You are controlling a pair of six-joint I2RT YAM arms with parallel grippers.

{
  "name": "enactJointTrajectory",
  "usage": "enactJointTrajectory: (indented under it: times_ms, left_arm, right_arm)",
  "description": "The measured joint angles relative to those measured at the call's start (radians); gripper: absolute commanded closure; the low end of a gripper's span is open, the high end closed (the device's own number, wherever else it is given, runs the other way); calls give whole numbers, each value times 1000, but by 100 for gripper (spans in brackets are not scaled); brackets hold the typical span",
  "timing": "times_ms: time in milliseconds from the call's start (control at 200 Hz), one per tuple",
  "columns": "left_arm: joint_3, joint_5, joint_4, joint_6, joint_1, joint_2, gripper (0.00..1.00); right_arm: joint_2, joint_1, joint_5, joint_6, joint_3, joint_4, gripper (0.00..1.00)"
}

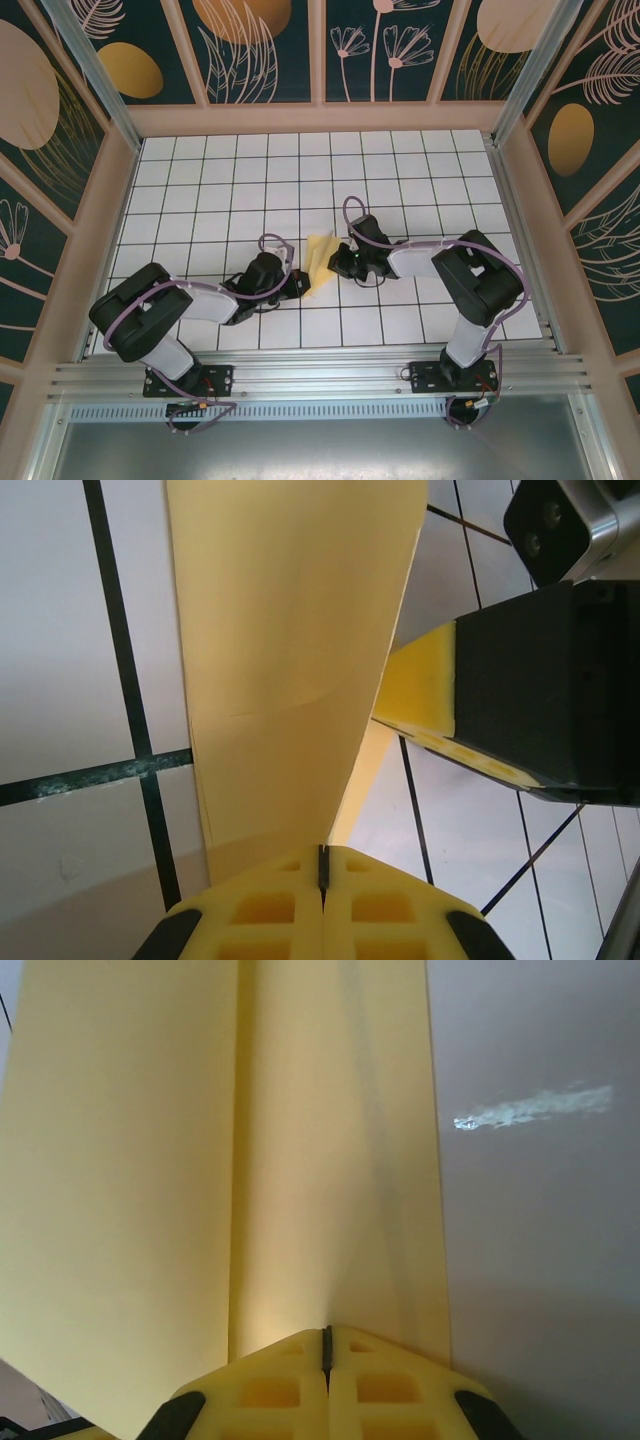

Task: Fold a paper plane with a square sheet of paper (pick it up from the middle)
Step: Fourth fold the wing at the center of the table.

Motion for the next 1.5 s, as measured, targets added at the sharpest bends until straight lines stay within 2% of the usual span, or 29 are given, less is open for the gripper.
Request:
enactJointTrajectory:
  times_ms: [480, 876, 1496]
  left_arm:
    - [-31, -1, 21, -27, 29, -8, 100]
    - [-63, 24, 108, -70, 29, 20, 100]
    - [-71, 28, 146, -96, 30, 64, 100]
  right_arm:
    - [0, 9, 16, -5, 14, -23, 92]
    - [2, 22, 34, -19, 32, -50, 91]
    - [-19, 39, 39, -27, 41, -69, 90]
